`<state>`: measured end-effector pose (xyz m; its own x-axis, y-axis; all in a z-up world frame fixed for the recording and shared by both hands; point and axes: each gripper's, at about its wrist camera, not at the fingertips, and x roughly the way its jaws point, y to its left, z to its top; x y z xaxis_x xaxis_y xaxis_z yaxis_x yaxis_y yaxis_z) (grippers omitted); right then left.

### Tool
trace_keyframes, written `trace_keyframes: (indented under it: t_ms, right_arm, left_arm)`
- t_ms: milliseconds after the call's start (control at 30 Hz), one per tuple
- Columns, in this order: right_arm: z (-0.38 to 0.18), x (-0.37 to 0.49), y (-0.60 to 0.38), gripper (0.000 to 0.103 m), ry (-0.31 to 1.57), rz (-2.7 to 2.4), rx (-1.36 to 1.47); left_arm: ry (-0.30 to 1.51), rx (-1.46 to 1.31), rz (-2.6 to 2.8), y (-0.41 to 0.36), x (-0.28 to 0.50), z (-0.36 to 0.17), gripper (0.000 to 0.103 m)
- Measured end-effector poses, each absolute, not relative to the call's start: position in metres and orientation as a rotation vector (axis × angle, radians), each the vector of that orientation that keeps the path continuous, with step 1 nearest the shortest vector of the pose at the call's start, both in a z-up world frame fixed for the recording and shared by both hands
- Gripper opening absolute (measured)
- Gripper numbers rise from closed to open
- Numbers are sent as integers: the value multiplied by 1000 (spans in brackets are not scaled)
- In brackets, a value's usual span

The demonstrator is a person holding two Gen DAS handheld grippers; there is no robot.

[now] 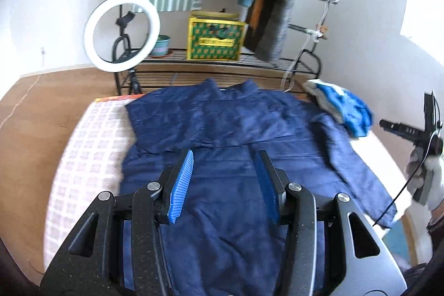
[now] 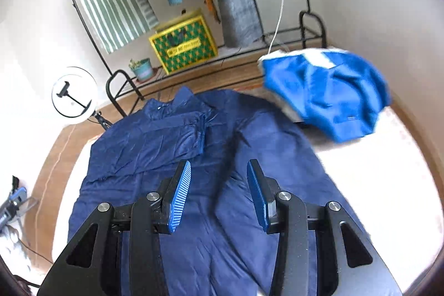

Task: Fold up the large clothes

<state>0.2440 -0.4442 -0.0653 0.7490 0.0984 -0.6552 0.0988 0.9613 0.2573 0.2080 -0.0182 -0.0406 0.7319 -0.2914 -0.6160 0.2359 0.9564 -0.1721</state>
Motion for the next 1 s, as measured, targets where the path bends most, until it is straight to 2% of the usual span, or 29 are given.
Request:
trace_keyframes:
  t_ms: [67,133,200,367,567,800,1000]
  right_arm:
    - [-61,214,-454,42,703,-31,256]
    - [-61,186,-464,51,693,-59,236]
    - [-64,160,-476,53,696,-80,234]
    - [-84,99,-514,53,741,-156,260]
    - [-134,49,-568,53,806,-257,413]
    - [-196,36,-617,53,844,-318,674]
    - [-227,37,-614,53,892,-315,719]
  left_arm:
    - [694,-105,-323,-32,194,-35,48]
    - [697,-117,-356,-47,182,-31,48]
    - [700,-117,-379,-64,170,-29,48]
    - [733,-114,-431,-104,151,-34,48]
    - [760,-65,-464,-132,138,-54,48]
    - [827,-98,-411,-129,156,-80,48]
    - [838,-127,-365,-110,165,-87,48]
